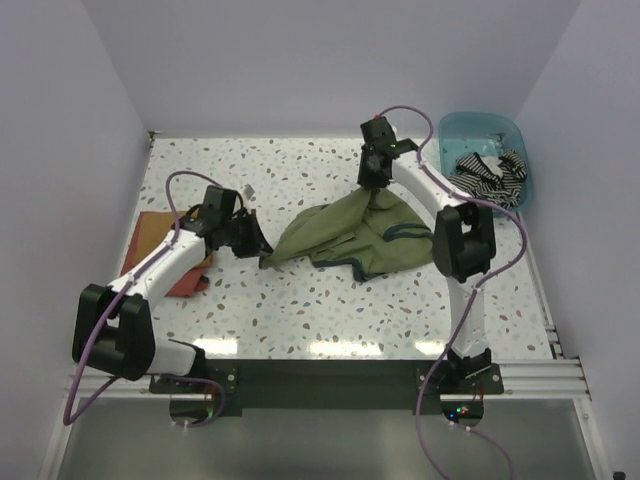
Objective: Fold and stack the tank tops
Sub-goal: Flatten the tank top out
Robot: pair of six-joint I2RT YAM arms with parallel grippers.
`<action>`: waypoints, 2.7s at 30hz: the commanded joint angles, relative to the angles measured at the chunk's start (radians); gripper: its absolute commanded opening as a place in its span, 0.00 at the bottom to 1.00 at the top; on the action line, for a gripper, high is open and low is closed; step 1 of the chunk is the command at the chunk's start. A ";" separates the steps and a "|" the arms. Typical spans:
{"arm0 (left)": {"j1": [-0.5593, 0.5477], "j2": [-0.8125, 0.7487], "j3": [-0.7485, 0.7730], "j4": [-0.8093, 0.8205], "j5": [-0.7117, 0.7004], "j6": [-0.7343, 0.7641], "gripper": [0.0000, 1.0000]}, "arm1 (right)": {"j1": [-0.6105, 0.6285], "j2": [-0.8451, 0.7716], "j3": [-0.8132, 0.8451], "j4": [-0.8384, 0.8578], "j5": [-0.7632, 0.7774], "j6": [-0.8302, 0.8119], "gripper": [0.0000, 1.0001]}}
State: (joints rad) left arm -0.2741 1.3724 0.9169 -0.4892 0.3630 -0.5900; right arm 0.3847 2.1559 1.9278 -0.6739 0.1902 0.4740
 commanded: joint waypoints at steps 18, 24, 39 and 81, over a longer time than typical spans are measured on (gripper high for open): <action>0.065 0.066 0.269 0.196 -0.002 -0.152 0.00 | 0.226 -0.585 -0.753 0.326 -0.078 0.045 0.57; 0.069 0.155 0.482 0.161 -0.007 -0.165 0.00 | 0.289 -0.510 -0.731 0.349 -0.063 0.003 0.56; 0.069 0.172 0.574 0.138 0.005 -0.165 0.00 | 0.479 -0.423 -0.768 0.616 0.142 0.259 0.74; 0.084 -0.016 0.681 0.023 -0.255 -0.062 0.00 | 0.398 -0.631 -0.486 0.127 0.520 -0.002 0.00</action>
State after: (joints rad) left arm -0.2081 1.4551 1.5139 -0.4706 0.2092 -0.6991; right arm 0.7914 1.6833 1.3281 -0.3779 0.7109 0.6651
